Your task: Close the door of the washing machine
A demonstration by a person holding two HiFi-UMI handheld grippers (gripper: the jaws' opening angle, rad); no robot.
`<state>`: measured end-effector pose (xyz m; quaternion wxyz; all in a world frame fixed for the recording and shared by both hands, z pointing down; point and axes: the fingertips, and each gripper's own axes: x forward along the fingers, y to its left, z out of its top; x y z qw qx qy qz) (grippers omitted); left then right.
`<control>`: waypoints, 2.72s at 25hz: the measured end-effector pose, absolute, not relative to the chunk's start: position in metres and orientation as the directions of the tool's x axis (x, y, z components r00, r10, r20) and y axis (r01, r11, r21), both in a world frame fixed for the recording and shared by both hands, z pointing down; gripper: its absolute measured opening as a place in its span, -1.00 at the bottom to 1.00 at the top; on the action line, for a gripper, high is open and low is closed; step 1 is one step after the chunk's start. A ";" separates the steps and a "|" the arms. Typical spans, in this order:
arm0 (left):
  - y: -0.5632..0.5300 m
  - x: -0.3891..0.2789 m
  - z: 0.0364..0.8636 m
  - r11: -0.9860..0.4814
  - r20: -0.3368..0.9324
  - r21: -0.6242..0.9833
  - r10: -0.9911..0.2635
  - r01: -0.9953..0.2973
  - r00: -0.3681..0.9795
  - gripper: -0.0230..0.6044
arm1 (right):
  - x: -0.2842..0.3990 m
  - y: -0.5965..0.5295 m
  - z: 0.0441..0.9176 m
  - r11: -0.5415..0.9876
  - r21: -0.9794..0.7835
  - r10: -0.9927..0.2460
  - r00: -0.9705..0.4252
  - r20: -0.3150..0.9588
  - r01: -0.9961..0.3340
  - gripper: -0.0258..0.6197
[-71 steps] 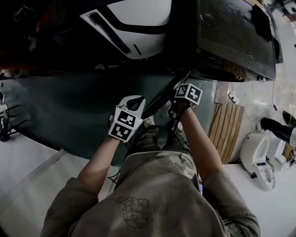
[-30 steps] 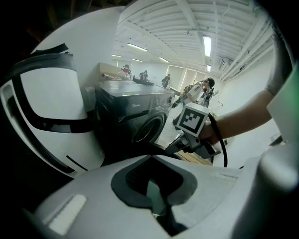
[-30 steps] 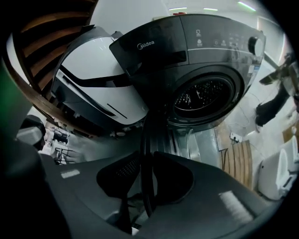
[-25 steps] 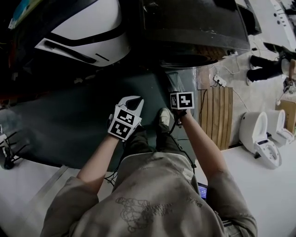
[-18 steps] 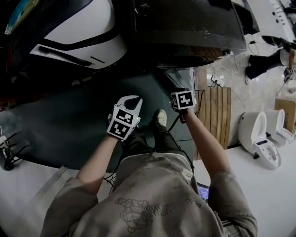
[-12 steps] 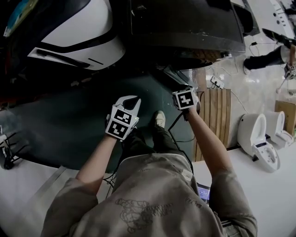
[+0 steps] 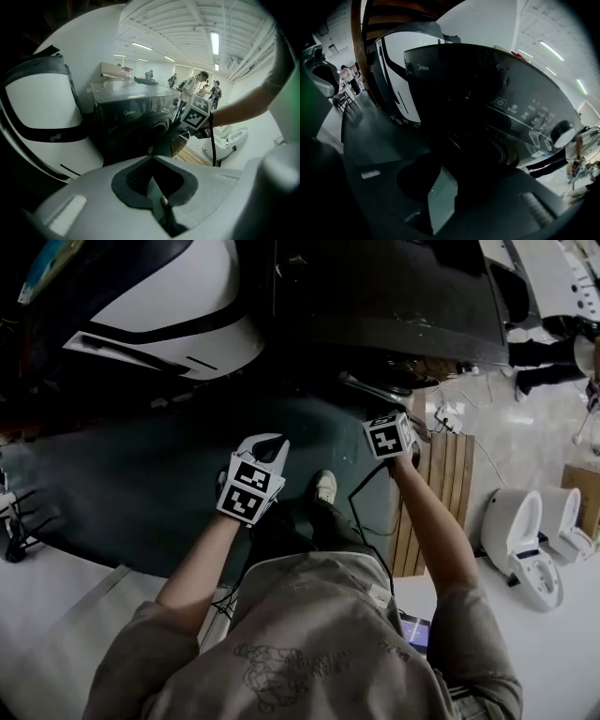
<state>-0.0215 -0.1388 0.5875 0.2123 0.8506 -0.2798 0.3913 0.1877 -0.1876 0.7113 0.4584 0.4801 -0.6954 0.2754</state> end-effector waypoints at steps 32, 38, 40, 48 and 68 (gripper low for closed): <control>-0.143 -0.060 0.547 -0.694 0.736 0.084 -0.440 -0.715 0.514 -0.93 | 0.181 -0.232 0.635 0.295 0.121 -0.593 -0.082 0.801 -0.948 -0.83; -0.159 -0.079 0.504 -0.713 0.695 -0.028 -0.517 -0.701 0.499 -0.93 | 0.142 -0.226 0.558 0.305 0.066 -0.682 -0.169 0.712 -0.950 -0.83; -0.164 -0.085 0.483 -0.710 0.664 -0.076 -0.560 -0.700 0.496 -0.93 | 0.129 -0.223 0.531 0.311 0.057 -0.716 -0.194 0.671 -0.949 -0.83; -0.166 -0.114 0.403 -0.670 0.514 -0.161 -0.684 -0.725 0.518 -0.93 | 0.056 -0.196 0.426 0.377 0.047 -0.807 -0.303 0.506 -0.925 -0.83; -0.119 -0.202 0.246 -0.565 0.213 -0.236 -0.824 -0.791 0.525 -0.93 | -0.044 -0.128 0.236 0.483 0.180 -0.873 -0.454 0.177 -0.857 -0.83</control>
